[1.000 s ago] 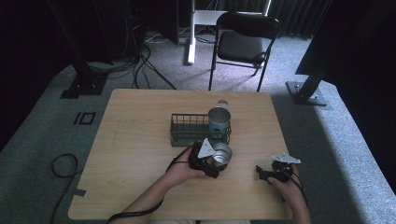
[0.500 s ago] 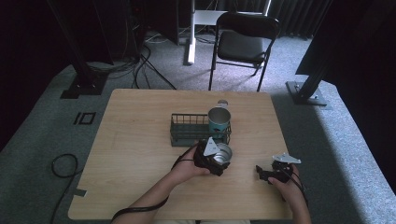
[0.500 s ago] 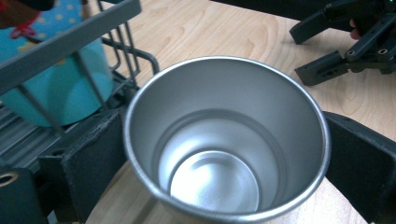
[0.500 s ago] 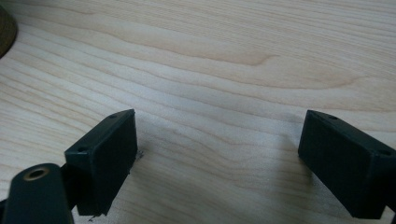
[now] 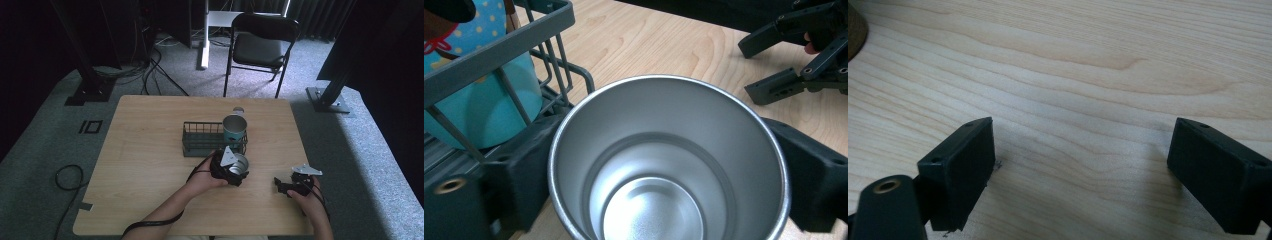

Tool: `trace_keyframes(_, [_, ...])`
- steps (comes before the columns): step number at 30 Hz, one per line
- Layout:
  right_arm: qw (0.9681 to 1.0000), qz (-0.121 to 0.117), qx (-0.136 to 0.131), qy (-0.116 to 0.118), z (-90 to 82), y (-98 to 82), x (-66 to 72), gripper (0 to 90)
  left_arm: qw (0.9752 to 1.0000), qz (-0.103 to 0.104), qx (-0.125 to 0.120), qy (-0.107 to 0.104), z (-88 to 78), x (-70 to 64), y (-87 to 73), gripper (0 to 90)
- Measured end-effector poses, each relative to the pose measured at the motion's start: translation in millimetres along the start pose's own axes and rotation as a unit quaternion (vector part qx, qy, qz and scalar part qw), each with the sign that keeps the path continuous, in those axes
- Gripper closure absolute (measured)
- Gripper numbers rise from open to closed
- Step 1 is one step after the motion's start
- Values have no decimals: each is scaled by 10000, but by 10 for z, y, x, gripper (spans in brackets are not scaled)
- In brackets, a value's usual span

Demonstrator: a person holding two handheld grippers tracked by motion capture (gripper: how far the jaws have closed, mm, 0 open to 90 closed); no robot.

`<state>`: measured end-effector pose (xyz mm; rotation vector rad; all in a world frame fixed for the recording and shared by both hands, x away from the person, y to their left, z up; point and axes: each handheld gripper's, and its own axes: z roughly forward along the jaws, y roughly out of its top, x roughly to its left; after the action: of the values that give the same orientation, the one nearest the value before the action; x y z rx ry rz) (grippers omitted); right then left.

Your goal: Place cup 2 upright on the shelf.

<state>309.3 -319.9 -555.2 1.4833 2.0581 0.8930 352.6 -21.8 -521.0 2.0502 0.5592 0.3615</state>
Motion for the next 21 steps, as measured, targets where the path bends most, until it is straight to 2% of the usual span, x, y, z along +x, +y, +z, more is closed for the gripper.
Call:
trace_keyframes(9, [10000,-1,3,-5,1,1,2,114,9999,-45,80,58,-21,0,18,137])
trace_keyframes(12, [10000,0,4,-6,1,1,2,114,9999,-133,-16,42,-53,26,23,138])
trace_keyframes(21, [10000,-1,5,-7,1,1,3,114,9999,-111,-62,-61,-169,24,57,139])
